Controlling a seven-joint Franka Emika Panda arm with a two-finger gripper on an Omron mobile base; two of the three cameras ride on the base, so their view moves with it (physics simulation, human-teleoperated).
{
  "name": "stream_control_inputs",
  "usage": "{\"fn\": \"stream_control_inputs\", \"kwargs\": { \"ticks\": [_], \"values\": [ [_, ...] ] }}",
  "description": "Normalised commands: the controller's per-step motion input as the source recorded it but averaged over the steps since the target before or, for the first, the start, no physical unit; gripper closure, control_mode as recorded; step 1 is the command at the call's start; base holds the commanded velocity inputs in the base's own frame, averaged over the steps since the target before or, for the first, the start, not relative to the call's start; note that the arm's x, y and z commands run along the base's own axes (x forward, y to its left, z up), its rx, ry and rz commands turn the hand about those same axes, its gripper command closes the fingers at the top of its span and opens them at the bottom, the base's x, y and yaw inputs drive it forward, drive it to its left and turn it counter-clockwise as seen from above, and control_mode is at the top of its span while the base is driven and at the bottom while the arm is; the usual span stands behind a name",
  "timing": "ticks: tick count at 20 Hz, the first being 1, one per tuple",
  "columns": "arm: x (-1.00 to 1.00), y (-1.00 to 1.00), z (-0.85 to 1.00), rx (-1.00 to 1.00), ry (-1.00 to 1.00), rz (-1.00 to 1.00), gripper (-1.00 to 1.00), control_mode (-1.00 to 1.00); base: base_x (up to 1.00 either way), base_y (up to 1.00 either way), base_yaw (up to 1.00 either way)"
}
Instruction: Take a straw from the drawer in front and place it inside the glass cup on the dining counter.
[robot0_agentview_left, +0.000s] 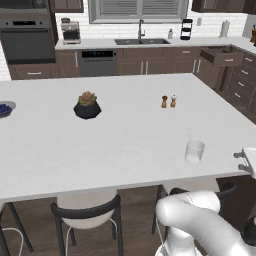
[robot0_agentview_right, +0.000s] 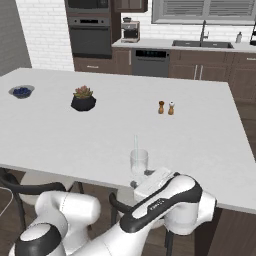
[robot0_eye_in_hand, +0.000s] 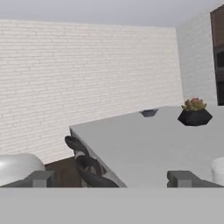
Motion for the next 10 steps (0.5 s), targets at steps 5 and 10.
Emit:
{"fn": "stream_control_inputs", "kwargs": {
  "ticks": [5, 10],
  "values": [
    [-0.35, 0.21, 0.06, 0.0, 0.0, -0.06, -1.0, -1.0, 0.0, 0.0, 0.0],
    [-0.29, 0.25, 0.08, 0.0, 0.0, -0.05, -1.0, -1.0, 0.0, 0.0, 0.0]
  ]
}}
